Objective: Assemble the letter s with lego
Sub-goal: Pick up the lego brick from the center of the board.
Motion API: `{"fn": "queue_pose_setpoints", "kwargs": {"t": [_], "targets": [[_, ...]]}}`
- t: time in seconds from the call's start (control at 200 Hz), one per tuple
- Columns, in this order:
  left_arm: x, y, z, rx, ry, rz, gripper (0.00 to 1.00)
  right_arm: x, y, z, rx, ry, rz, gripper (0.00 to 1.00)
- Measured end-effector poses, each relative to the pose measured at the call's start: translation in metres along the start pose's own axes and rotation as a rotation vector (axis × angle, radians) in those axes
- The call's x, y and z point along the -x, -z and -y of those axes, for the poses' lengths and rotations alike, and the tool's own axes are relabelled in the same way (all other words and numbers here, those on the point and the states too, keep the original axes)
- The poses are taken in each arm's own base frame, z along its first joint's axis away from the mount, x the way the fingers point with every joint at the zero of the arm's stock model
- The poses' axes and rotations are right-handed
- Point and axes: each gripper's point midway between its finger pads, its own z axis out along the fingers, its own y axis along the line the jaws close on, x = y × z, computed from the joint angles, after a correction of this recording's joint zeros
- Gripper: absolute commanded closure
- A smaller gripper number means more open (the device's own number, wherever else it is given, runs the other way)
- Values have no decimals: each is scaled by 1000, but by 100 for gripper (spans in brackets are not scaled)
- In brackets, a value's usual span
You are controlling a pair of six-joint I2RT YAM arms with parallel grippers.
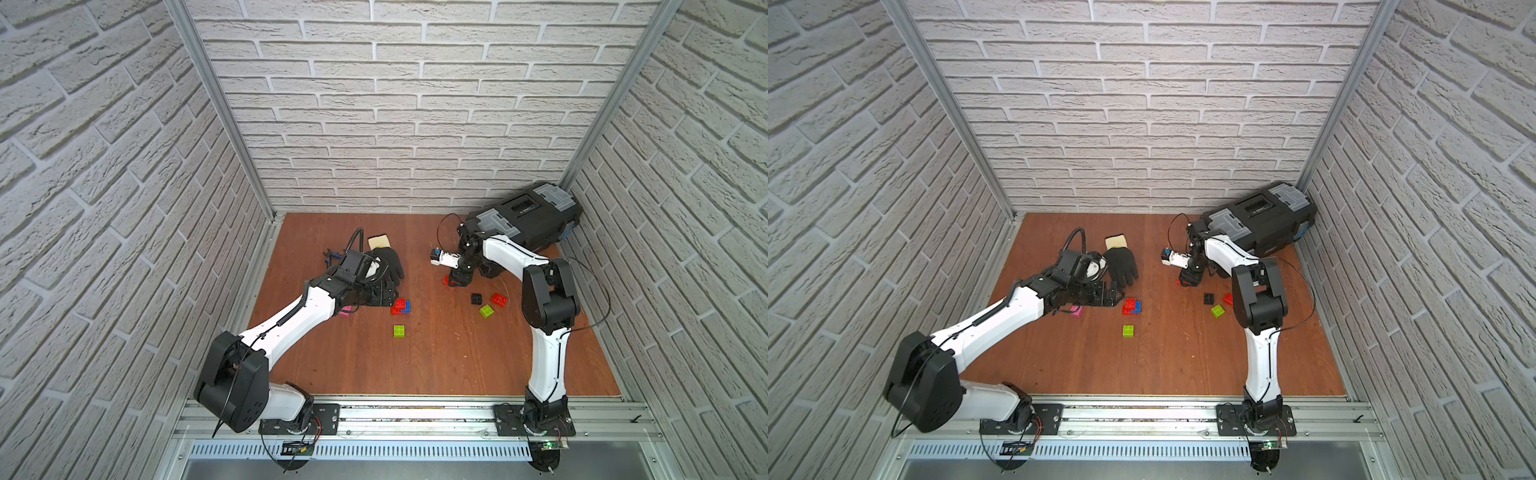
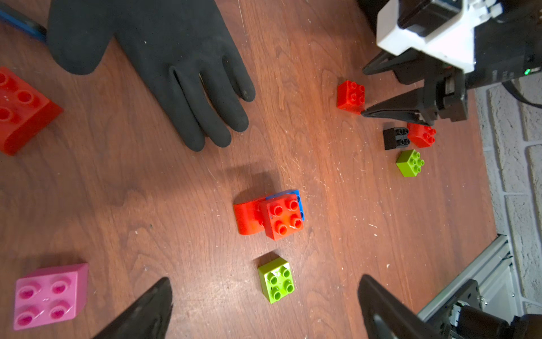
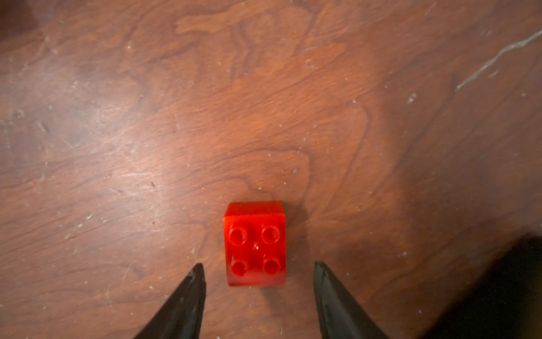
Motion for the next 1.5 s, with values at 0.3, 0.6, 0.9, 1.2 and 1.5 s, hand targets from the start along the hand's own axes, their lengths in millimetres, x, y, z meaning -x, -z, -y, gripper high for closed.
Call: {"fn": "queue_pose_setpoints", "kwargs": {"t": [0.3, 0.6, 0.9, 1.2, 1.5], "targets": [[0, 0, 0, 0, 0, 0, 2, 1, -7, 3, 8, -2, -5, 47], [-3, -1, -2, 4, 1, -7, 2, 0, -12, 2, 17, -1, -13, 54], [-6, -2, -3, 7, -1, -15, 2, 0, -19, 3, 23, 1, -33, 59], [-6, -2, -4, 9, -13, -18, 2, 4, -20, 0, 21, 17, -42, 65], [-3, 13, -13, 16, -7, 6, 2, 33, 22, -39, -28, 96, 39, 66]]}}
